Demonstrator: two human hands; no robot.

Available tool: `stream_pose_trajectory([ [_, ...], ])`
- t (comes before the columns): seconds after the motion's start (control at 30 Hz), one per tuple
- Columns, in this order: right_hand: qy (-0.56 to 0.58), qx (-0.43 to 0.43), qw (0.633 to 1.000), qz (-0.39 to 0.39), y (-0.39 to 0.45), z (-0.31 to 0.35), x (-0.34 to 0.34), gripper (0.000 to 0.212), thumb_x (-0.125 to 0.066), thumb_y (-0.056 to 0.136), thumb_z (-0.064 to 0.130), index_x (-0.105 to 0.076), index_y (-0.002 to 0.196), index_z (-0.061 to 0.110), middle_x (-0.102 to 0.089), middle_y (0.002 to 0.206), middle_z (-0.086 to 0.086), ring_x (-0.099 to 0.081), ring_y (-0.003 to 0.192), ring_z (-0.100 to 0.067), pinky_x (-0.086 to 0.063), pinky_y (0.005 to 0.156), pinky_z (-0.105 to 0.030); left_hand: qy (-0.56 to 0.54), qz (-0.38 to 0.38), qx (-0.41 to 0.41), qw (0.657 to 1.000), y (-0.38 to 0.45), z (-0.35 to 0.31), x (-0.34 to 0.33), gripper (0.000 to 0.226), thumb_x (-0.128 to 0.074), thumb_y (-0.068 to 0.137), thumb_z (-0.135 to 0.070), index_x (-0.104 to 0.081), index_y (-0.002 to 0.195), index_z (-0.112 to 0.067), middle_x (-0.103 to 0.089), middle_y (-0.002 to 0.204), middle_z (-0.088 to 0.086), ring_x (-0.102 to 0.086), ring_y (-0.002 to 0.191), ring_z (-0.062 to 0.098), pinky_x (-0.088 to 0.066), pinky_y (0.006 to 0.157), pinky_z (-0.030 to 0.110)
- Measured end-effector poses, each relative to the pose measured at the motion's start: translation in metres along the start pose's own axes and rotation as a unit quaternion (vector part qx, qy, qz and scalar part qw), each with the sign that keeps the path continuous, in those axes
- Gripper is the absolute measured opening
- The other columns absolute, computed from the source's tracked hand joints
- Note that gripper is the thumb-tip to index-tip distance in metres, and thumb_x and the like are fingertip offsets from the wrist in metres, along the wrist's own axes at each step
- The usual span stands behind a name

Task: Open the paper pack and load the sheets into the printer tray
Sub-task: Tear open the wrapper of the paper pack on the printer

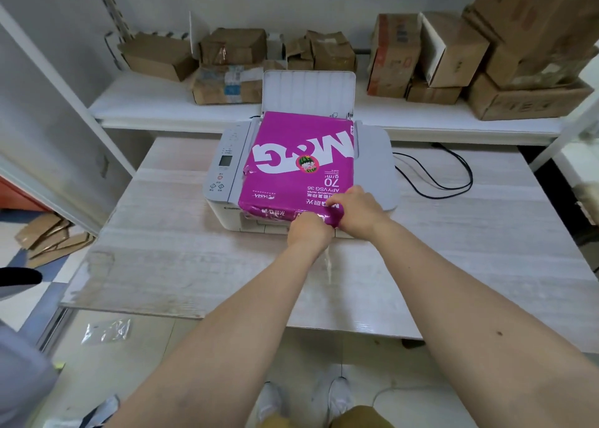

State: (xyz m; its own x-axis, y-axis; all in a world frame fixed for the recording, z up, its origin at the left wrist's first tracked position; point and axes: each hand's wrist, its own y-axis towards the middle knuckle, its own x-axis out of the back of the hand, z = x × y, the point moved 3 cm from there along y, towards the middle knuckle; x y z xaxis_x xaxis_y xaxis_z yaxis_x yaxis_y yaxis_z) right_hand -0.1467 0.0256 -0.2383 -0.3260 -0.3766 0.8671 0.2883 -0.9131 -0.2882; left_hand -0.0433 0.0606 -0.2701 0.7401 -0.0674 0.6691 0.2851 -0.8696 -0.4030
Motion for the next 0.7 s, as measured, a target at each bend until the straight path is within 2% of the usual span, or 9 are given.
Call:
stream_pose_trajectory([
  [0.13,-0.061,0.016,0.998,-0.018,0.002,-0.003,-0.006,0.046,-0.069,0.081,0.038,-0.056,0.125,0.034,-0.044,0.129,-0.007,-0.044,0.115,-0.031,-0.043,0.096,-0.038,0.034,-0.006,-0.027,0.999,-0.002,-0.005,0.008,0.027,-0.052,0.085,-0.018,-0.070,0.094,0.000,-0.072,0.101,0.018,-0.066,0.098,0.036,-0.049,0.077,0.033],
  [0.2,-0.069,0.025,0.997,-0.028,0.002,-0.003,-0.008,0.047,-0.069,0.080,0.041,-0.057,0.124,0.035,-0.045,0.127,-0.007,-0.045,0.113,-0.032,-0.044,0.095,-0.039,0.032,-0.002,-0.033,0.999,-0.003,-0.006,0.012,0.026,-0.054,0.082,-0.017,-0.072,0.094,-0.002,-0.073,0.100,0.017,-0.067,0.097,0.035,-0.054,0.084,0.036],
  [0.3,-0.068,0.027,0.997,-0.027,0.003,-0.003,-0.009,0.043,-0.067,0.082,0.043,-0.060,0.124,0.037,-0.046,0.126,-0.007,-0.045,0.113,-0.032,-0.045,0.096,-0.039,0.026,0.010,-0.047,0.999,-0.003,-0.008,0.014,0.025,-0.056,0.085,-0.018,-0.073,0.095,-0.002,-0.073,0.103,0.017,-0.066,0.099,0.034,-0.053,0.088,0.038],
  [0.37,-0.071,0.028,0.997,-0.028,0.004,-0.003,-0.007,0.042,-0.066,0.083,0.044,-0.061,0.124,0.037,-0.046,0.126,-0.007,-0.045,0.114,-0.032,-0.045,0.097,-0.039,0.006,0.019,-0.048,0.999,-0.004,-0.007,0.017,0.022,-0.059,0.085,-0.017,-0.073,0.090,-0.001,-0.073,0.100,0.019,-0.066,0.098,0.035,-0.052,0.087,0.038],
  [0.47,-0.079,0.028,0.996,-0.025,0.007,-0.004,-0.005,0.042,-0.065,0.083,0.046,-0.061,0.124,0.035,-0.048,0.125,-0.007,-0.046,0.115,-0.031,-0.045,0.096,-0.039,-0.009,0.039,-0.048,0.998,-0.003,-0.005,0.021,0.016,-0.063,0.084,-0.016,-0.072,0.080,-0.003,-0.069,0.082,0.016,-0.062,0.082,0.031,-0.052,0.085,0.038],
  [0.6,-0.085,0.031,0.996,-0.015,0.008,-0.002,-0.002,0.041,-0.064,0.084,0.046,-0.062,0.124,0.034,-0.048,0.123,-0.007,-0.047,0.116,-0.030,-0.046,0.096,-0.040,-0.006,0.059,-0.054,0.997,-0.001,-0.005,0.026,0.021,-0.064,0.085,-0.016,-0.071,0.086,0.004,-0.070,0.087,0.017,-0.066,0.092,0.034,-0.053,0.091,0.040],
  [0.7,-0.101,0.028,0.994,-0.008,0.011,-0.002,0.001,0.039,-0.064,0.087,0.041,-0.062,0.125,0.033,-0.048,0.124,-0.009,-0.048,0.118,-0.031,-0.047,0.097,-0.040,-0.002,0.079,-0.061,0.995,0.000,-0.006,0.029,0.018,-0.063,0.086,-0.015,-0.070,0.081,0.001,-0.062,0.077,0.011,-0.057,0.079,0.026,-0.052,0.088,0.041],
])
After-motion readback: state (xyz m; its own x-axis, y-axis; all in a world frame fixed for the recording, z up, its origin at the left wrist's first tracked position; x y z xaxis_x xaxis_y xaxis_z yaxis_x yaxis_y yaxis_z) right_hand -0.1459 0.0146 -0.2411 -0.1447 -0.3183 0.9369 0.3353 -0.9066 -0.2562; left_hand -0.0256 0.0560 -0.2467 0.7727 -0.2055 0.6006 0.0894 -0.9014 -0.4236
